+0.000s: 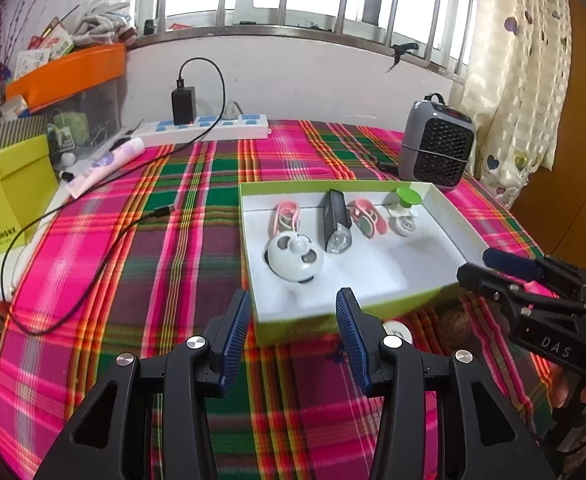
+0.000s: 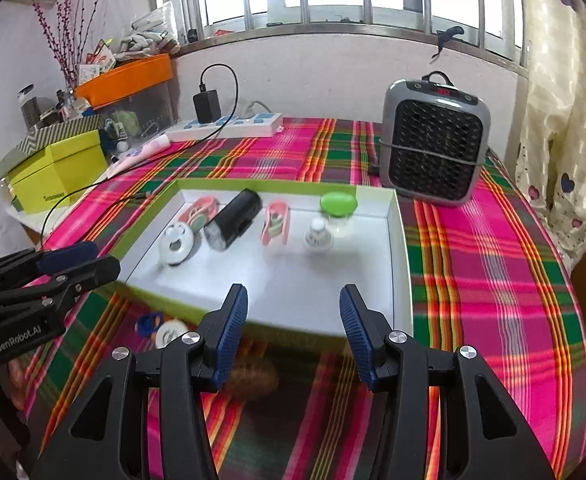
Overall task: Organize objects
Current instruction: 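Withdraw both open tools from the box lid toward the walnuts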
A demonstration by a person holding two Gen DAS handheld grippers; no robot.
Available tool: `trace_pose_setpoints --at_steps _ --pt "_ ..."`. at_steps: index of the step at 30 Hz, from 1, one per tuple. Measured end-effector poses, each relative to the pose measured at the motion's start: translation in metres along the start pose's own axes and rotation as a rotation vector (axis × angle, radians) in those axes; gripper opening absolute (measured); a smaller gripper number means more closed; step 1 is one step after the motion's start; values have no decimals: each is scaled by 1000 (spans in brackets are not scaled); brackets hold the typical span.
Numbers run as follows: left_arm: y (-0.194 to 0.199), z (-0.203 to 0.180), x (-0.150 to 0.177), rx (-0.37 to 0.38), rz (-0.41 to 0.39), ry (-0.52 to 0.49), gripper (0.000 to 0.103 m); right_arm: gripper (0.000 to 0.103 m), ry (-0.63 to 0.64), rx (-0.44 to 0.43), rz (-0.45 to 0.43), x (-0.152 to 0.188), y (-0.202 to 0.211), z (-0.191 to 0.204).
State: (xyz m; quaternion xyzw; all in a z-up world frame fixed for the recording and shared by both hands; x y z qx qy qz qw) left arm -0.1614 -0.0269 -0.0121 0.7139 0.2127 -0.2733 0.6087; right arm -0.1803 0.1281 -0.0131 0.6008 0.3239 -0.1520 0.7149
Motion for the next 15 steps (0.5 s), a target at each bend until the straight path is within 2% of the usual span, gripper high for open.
trace_pose_setpoints --at_steps 15 --pt "12 -18 37 75 35 -15 43 49 18 -35 38 34 7 9"
Point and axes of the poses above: each gripper's, at about its wrist camera, not at the fingertips, and y roughly against the way its jaws point, z to its left, x to its underside, the point moved 8 cm from there along -y, roughly the way its jaws point, and after that the axes turned 7 degrees about z, right-handed, at the moved point
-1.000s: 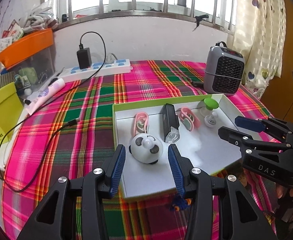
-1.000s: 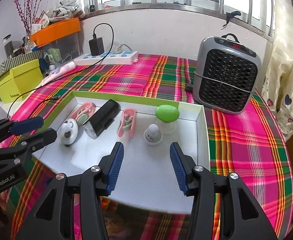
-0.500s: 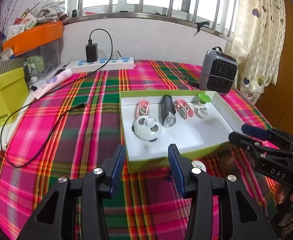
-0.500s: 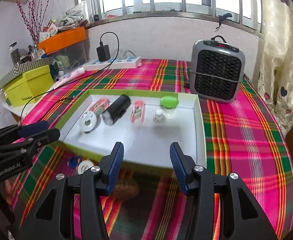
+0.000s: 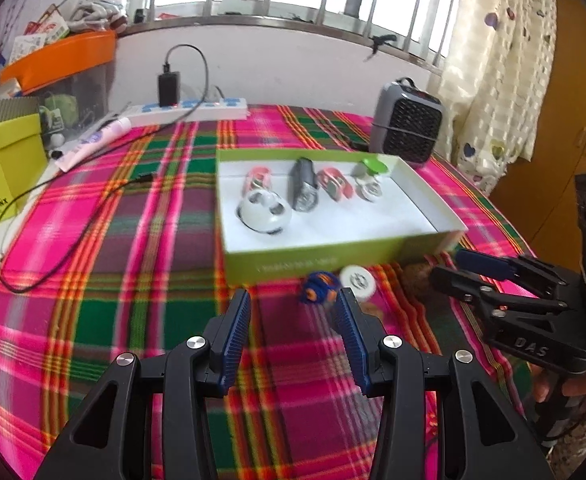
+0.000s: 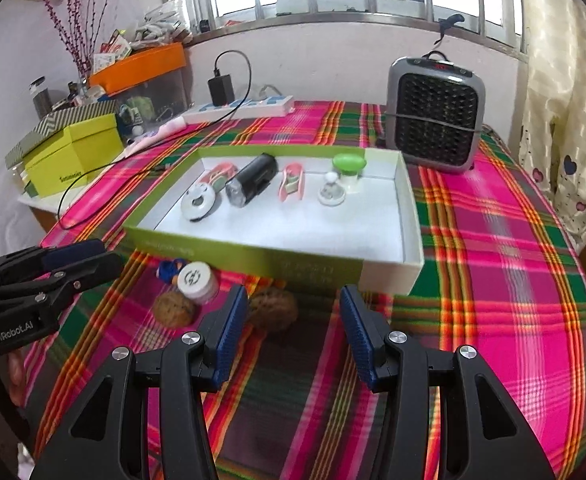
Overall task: Organize objects
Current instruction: 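Withdraw both open tools from the box lid toward the walnuts, then close the left tool on one walnut while the right tool closes on another walnut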
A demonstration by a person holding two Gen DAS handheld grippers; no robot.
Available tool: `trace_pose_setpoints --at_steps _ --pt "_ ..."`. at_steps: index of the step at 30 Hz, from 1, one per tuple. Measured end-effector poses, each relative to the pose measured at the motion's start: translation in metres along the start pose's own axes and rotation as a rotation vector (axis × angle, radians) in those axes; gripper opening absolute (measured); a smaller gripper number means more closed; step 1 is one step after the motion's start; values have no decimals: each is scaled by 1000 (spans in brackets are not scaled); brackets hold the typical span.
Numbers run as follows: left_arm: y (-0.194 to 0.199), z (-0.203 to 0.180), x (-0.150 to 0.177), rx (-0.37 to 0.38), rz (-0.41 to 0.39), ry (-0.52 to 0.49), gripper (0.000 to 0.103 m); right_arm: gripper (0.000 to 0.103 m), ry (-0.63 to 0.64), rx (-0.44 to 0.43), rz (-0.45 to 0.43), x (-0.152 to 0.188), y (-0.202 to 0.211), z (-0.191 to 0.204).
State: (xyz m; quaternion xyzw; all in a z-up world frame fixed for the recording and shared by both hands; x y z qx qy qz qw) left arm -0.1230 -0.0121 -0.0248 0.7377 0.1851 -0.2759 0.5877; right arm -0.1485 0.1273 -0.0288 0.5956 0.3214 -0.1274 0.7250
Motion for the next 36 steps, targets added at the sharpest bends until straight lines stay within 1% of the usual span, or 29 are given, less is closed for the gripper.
trace_pose_setpoints --at_steps 4,13,16,22,36 --pt "-3 -10 8 18 15 -21 43 49 17 -6 12 3 -3 4" --pt "-12 -21 12 41 47 -36 43 49 41 -12 43 11 -10 8" --pt "-18 -26 15 57 70 -42 43 49 39 -16 52 11 -12 8" --pt "-25 -37 15 60 85 -72 43 49 39 -14 61 9 -14 4" --pt "-39 -37 12 35 112 -71 43 49 79 -39 94 3 -27 6"
Point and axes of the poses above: each gripper's, at about its wrist camera, not at the fingertips, and y roughly against the way its jaws point, z to its left, x to its underside, the point moved 8 cm from there along -y, roughly the way its jaws point, and after that the axes turned 7 degrees about z, right-handed, at the moved point
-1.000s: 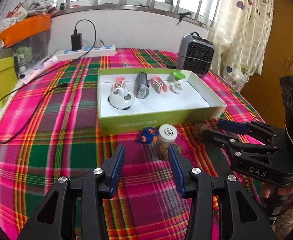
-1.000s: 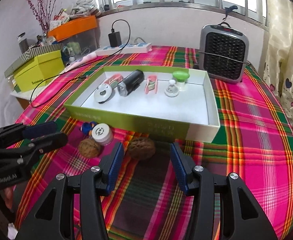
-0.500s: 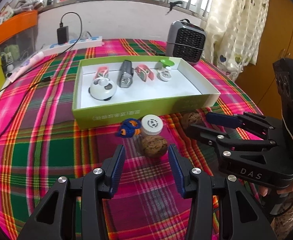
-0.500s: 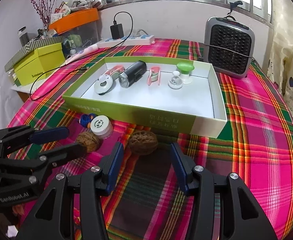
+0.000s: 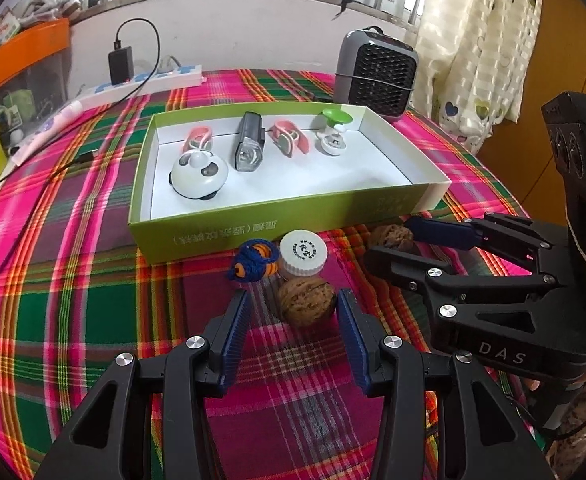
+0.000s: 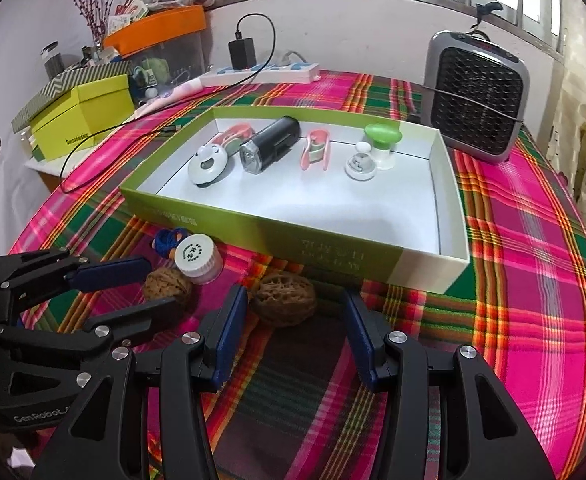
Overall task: Organize objects
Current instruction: 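Close the left tool on one walnut while the right tool closes on another walnut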
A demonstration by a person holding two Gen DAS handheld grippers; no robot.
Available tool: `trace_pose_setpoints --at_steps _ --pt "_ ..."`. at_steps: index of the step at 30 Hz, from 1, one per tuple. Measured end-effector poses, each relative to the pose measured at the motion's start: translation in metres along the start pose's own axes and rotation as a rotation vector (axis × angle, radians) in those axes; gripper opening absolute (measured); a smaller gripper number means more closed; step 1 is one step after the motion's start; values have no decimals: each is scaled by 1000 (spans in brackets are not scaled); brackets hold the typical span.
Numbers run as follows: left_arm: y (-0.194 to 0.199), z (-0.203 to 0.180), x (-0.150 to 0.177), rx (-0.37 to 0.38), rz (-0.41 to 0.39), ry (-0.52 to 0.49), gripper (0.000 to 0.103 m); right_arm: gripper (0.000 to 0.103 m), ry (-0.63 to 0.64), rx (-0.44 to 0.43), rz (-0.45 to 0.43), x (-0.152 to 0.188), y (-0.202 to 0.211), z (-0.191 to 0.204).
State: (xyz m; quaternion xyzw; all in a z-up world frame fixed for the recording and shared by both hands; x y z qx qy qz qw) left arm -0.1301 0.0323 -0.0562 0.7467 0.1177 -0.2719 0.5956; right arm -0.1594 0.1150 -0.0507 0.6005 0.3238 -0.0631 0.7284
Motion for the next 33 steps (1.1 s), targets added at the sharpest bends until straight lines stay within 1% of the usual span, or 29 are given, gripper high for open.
trace_pose_setpoints --at_steps 20,24,28,30,33 --pt "-1 2 -3 1 1 12 42 49 1 -18 1 -2 -1 -1" --pt "-2 2 -3 -2 1 14 34 42 3 -17 -1 -2 -1 -1" --pt "-1 2 -3 -1 1 13 32 40 5 -17 -4 -2 0 0" --pt "-2 2 -3 -1 1 15 29 37 7 -16 -4 -2 0 1" --pt "-2 3 -3 -2 0 13 29 36 9 -16 -3 -2 0 1"
Point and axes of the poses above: each gripper's, at about its wrist camera, not at the fingertips, and y roughly against the way its jaws point, z to its left, x to its underside, the point moved 8 cm from there along -y, roughly the way its jaws point, and after that the axes turned 7 degrees about z, right-handed, at the moved point
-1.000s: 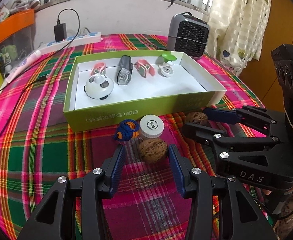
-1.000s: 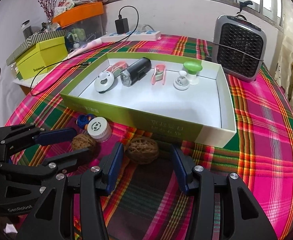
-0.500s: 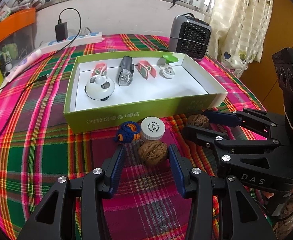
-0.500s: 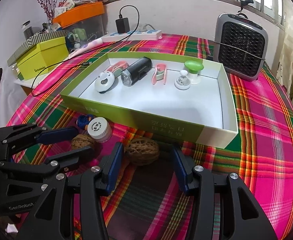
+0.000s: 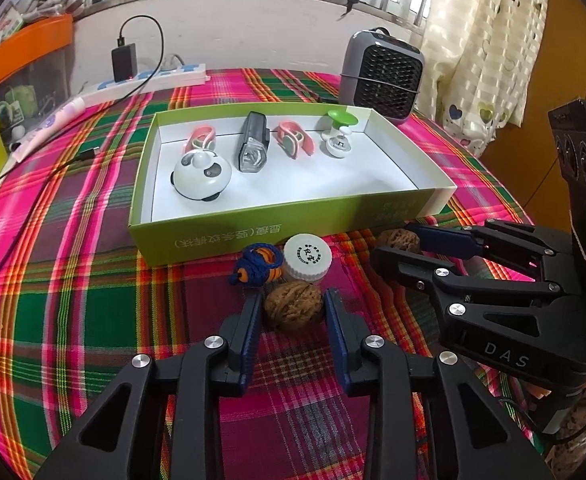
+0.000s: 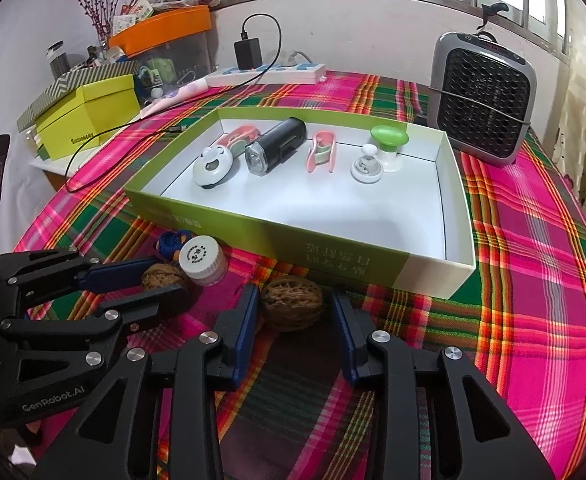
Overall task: Organize objects
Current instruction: 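Close the left tool on one walnut while the right tool closes on another walnut, then lift both held walnuts and carry them toward the box lid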
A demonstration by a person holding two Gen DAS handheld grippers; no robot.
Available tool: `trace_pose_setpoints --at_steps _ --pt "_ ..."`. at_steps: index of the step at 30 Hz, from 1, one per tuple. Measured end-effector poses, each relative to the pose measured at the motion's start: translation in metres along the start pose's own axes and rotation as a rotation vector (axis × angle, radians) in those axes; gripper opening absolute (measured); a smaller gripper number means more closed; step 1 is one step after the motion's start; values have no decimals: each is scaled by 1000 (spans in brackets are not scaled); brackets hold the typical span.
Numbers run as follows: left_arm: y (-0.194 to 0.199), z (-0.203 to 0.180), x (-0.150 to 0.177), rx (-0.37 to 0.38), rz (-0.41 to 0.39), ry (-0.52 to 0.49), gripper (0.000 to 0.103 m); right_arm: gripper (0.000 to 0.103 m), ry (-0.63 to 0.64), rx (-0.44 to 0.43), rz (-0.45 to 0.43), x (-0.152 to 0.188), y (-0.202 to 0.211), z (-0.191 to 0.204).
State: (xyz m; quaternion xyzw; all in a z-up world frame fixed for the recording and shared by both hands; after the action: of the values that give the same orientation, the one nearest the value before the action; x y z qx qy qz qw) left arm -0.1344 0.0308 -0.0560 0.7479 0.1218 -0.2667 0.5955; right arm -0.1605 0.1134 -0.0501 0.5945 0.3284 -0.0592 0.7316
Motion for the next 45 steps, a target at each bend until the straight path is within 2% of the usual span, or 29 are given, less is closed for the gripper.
trace_pose_setpoints --at_steps 18,45 --pt "1 0 1 -3 -2 -2 29 35 10 6 -1 2 1 2" --pt "15 -3 -1 -30 -49 -22 29 35 -8 5 -26 3 11 3"
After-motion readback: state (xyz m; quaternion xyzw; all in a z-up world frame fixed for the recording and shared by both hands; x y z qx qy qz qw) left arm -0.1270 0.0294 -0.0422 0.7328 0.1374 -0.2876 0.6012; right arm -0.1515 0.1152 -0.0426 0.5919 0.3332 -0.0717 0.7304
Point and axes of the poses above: each gripper's, at about its wrist camera, not at the fingertips, and y roughly against the way its jaws point, z to its left, x to its underside, the point moved 8 cm from there along -y, roughly the way its jaws point, and after that the axes turned 7 degrees about z, right-handed, at the moved point
